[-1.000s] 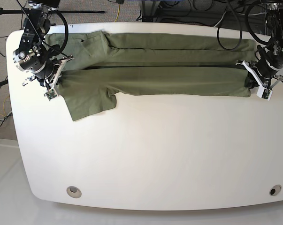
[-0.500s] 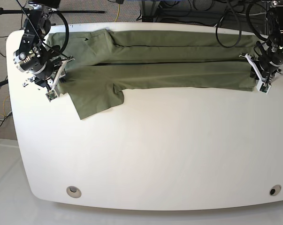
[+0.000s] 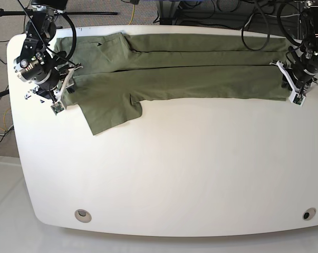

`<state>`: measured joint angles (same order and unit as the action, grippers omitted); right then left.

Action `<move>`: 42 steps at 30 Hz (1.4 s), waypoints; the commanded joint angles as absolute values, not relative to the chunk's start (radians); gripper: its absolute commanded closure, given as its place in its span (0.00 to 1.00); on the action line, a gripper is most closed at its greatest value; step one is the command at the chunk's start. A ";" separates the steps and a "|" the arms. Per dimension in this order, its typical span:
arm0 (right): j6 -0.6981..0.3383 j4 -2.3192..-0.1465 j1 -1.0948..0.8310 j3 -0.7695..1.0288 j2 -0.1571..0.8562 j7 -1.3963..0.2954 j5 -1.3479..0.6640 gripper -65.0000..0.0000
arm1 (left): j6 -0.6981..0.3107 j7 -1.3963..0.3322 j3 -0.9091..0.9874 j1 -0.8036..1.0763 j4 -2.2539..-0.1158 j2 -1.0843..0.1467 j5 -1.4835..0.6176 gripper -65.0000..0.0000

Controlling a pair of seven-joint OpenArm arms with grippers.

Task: Fold the T-shirt properly
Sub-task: 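Lower the folded hem onto the shirt and open both grippers, then move the right gripper to the sleeve end of the folded strip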

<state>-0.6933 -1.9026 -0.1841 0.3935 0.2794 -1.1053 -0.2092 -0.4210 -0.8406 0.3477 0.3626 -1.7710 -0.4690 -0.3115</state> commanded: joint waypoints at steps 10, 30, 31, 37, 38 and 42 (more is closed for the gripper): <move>-0.698 -1.935 -0.223 0.396 0.291 -1.092 -0.211 0.82 | -0.422 -0.827 0.357 0.354 -1.771 -0.481 -0.264 0.97; -0.698 -1.912 -0.160 0.398 0.279 -1.059 -0.214 0.57 | -0.422 -0.858 0.352 0.310 -1.776 -0.476 -0.336 0.07; -0.698 -1.900 -0.153 0.398 0.271 -1.056 -0.212 0.57 | -0.421 -0.858 0.352 0.305 -1.776 -0.478 -0.342 0.07; -0.698 -1.835 -0.101 0.397 0.251 -1.031 -0.208 0.57 | -0.421 -0.840 0.358 0.278 -1.780 -0.479 -0.367 0.22; -0.698 -1.821 -0.091 0.396 0.248 -1.026 -0.207 0.57 | -0.422 -0.836 0.361 0.275 -1.781 -0.478 -0.369 0.25; -0.698 -1.702 -0.031 0.394 0.238 -1.002 -0.221 0.56 | -0.428 -0.792 0.373 0.266 -1.781 -0.470 -0.371 0.39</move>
<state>-0.6994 -1.7794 -0.0910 0.3912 0.2325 -1.0351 -0.2050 -0.4255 -0.8268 0.3573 0.2760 -1.7641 -0.4583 -0.3672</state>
